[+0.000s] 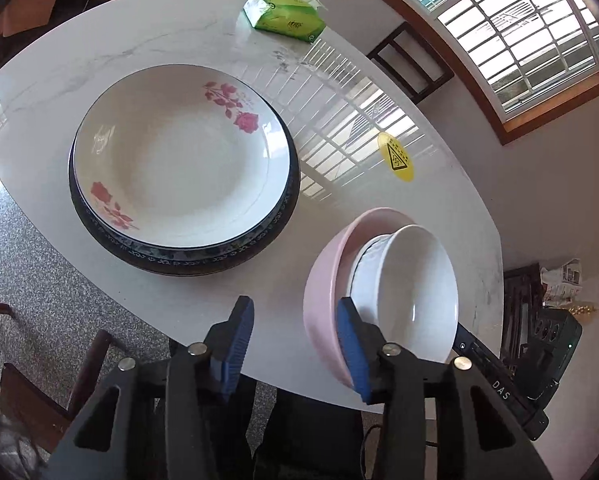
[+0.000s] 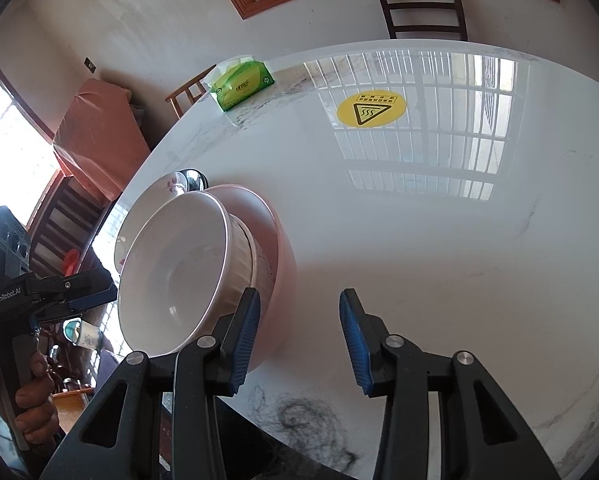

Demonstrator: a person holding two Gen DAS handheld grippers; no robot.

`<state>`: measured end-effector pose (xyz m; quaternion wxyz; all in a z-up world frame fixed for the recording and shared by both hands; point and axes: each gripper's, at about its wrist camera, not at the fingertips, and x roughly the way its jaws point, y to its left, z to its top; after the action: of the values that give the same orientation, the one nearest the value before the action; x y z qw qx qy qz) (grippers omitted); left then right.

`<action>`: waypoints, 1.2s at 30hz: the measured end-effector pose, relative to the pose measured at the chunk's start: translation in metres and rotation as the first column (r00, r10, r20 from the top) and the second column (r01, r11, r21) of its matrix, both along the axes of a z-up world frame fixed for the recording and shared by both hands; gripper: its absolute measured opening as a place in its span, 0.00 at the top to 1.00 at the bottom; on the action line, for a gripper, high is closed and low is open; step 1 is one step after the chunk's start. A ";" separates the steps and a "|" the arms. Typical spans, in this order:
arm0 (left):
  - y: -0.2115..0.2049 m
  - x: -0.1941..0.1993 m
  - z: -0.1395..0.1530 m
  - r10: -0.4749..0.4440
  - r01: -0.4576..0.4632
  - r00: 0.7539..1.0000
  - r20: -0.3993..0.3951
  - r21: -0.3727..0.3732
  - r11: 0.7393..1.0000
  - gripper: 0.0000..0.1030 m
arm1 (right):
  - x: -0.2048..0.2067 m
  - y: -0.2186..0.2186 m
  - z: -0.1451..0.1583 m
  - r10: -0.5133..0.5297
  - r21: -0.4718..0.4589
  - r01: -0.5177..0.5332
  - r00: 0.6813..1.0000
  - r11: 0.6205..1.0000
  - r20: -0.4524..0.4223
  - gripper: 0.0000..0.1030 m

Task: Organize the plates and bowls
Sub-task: 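Move the left gripper to the rim of the pink bowl, then close the left gripper on the pink bowl rim while the right gripper closes on it too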

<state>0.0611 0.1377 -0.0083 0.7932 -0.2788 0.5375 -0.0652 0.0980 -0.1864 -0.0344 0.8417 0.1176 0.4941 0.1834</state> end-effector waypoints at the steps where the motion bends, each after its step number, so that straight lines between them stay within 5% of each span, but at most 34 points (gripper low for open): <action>1: 0.000 -0.001 0.001 0.009 -0.010 1.000 0.005 0.021 1.000 0.67 | 0.000 0.000 0.000 0.002 -0.003 -0.002 1.000 1.000 -0.002 0.62; 3: -0.001 -0.001 0.001 0.030 -0.029 1.000 -0.008 0.069 0.997 0.76 | 0.003 0.001 0.000 0.009 -0.008 -0.009 1.000 1.000 -0.007 0.62; 6: -0.008 0.000 -0.004 -0.002 0.004 0.999 -0.051 0.026 1.000 0.80 | 0.004 0.002 0.000 0.015 -0.010 -0.016 1.000 1.000 -0.018 0.62; 12: -0.002 -0.009 0.018 0.052 -0.052 0.998 0.025 0.020 0.998 0.79 | 0.008 -0.001 0.002 0.020 -0.004 -0.020 0.999 1.000 -0.033 0.62; 20: -0.016 0.002 0.002 -0.004 0.003 0.999 -0.043 -0.010 1.000 0.79 | 0.012 0.001 0.000 0.027 0.000 -0.027 0.999 1.000 -0.042 0.62; 23: -0.018 0.007 -0.009 0.007 -0.008 0.997 -0.077 -0.024 1.000 0.75 | 0.012 0.002 -0.001 0.031 -0.001 -0.031 0.999 1.000 -0.045 0.62; 30: -0.031 0.011 -0.012 0.051 -0.034 0.993 -0.110 0.147 0.989 0.57 | 0.018 0.005 0.000 0.065 -0.042 -0.068 0.995 0.997 -0.071 0.61; 36: -0.029 0.012 -0.018 0.053 -0.035 0.991 -0.126 0.143 0.989 0.52 | 0.028 0.013 0.002 0.103 -0.112 -0.117 0.987 0.987 -0.127 0.61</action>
<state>0.0735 0.1083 -0.0259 0.7756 -0.2376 0.5847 0.0084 0.1263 -0.1738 -0.0324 0.8044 0.0504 0.5598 0.1922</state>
